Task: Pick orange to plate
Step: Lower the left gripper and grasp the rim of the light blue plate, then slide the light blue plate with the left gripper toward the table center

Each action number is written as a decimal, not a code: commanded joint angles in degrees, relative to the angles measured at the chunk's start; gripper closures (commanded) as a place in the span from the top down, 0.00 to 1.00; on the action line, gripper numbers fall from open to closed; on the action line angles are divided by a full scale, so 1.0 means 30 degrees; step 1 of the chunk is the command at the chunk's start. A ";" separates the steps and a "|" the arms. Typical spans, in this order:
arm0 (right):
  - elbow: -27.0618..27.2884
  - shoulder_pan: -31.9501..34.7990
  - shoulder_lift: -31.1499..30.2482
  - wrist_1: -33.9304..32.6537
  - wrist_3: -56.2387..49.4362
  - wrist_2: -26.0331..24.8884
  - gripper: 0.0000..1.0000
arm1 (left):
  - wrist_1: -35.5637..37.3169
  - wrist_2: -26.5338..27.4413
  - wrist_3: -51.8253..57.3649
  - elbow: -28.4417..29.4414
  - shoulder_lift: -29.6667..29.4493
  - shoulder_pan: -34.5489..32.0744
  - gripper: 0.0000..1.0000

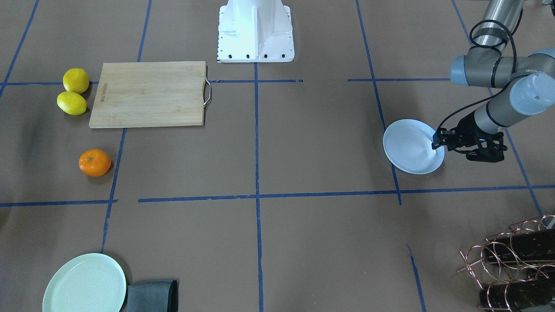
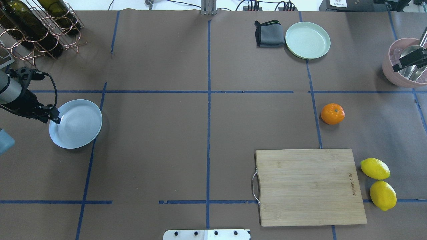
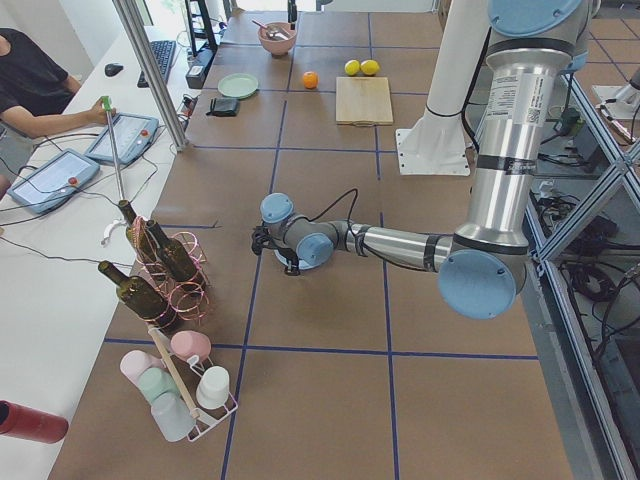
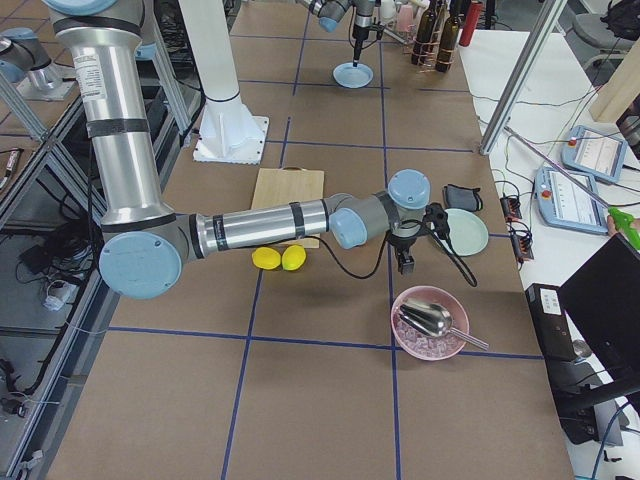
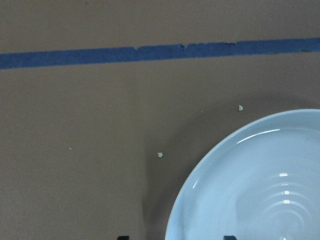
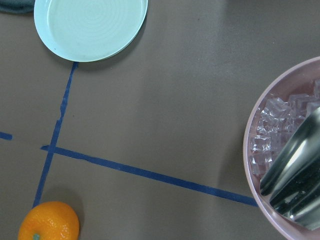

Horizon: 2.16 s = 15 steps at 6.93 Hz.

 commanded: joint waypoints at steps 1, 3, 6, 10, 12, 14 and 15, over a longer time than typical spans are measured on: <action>-0.0037 0.0000 0.0000 0.0000 0.0000 0.0001 1.00 | -0.0001 0.0001 0.0062 0.0176 -0.0005 0.0134 0.42; 0.0021 0.0000 0.0000 0.0000 0.0000 0.0001 1.00 | -0.0060 0.0001 0.0032 0.0236 -0.0035 0.0134 0.09; 0.0050 0.0000 0.0146 0.0000 0.0000 0.0001 1.00 | -0.0002 -0.1422 -0.1216 -0.1246 -0.0646 0.0134 0.00; 0.0080 0.0000 0.0205 0.0000 0.0030 0.0001 1.00 | -0.0001 -0.1586 -1.2955 -0.1174 -0.7931 0.4341 0.00; 0.0080 0.0000 0.0205 0.0000 0.0030 0.0030 1.00 | -0.0815 0.1424 -1.3646 -0.0503 -0.8792 0.6745 0.00; 0.0109 -0.0262 0.0205 0.0029 0.0262 0.0408 1.00 | -0.2691 0.1876 -1.4493 0.1108 -0.9232 0.7223 0.00; 0.0225 -0.0583 0.0234 0.0029 0.0438 0.0411 1.00 | -0.3132 0.2601 -1.4499 0.1723 -0.9669 0.7630 0.00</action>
